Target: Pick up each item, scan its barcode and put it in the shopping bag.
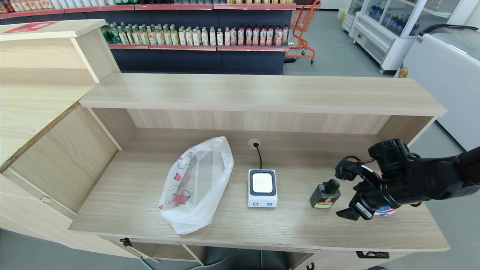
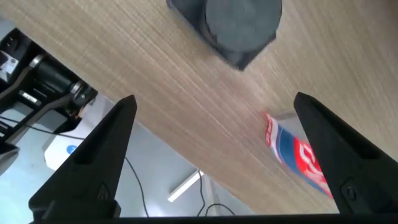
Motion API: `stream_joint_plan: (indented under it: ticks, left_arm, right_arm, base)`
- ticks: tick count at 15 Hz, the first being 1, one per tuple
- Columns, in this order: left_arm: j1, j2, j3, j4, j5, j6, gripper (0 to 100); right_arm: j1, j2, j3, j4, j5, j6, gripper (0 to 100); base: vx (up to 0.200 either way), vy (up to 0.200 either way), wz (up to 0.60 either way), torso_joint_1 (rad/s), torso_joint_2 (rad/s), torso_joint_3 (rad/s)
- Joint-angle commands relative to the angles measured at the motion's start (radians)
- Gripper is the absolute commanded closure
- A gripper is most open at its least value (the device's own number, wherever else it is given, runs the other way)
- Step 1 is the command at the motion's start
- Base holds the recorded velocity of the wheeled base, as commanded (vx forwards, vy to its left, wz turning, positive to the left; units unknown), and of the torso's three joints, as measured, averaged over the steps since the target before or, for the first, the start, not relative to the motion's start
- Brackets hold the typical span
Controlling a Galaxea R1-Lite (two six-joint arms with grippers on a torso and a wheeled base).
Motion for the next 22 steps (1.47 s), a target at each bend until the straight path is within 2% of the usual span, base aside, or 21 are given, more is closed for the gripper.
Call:
stream_joint_plan:
  ticks: [1, 7, 14, 15, 22]
  left_arm:
    - [0.0, 0.001, 0.0, 0.0, 0.0, 0.0, 0]
    - [0.0, 0.001, 0.0, 0.0, 0.001, 0.0, 0]
    - [0.0, 0.001, 0.0, 0.0, 0.001, 0.0, 0]
    - [0.0, 0.0, 0.0, 0.0, 0.0, 0.0, 0]
    - [0.0, 0.001, 0.0, 0.0, 0.0, 0.0, 0]
  right_arm:
    - [0.033, 0.069, -0.036, -0.036, 0.001, 0.001, 0]
    - [0.08, 0.163, -0.112, -0.08, 0.001, -0.002, 0]
    - [0.085, 0.219, -0.165, -0.108, 0.073, -0.01, 0]
    - [0.087, 0.219, -0.165, -0.11, 0.077, -0.01, 100]
    - [0.093, 0.127, -0.123, -0.134, 0.083, 0.01, 100]
  base:
    - [0.0, 0.0, 0.0, 0.0, 0.0, 0.0]
    - [0.0, 0.0, 0.0, 0.0, 0.0, 0.0]
    - [0.0, 0.0, 0.0, 0.0, 0.0, 0.0]
    - [0.0, 0.0, 0.0, 0.0, 0.0, 0.0]
    - [0.0, 0.0, 0.0, 0.0, 0.0, 0.0]
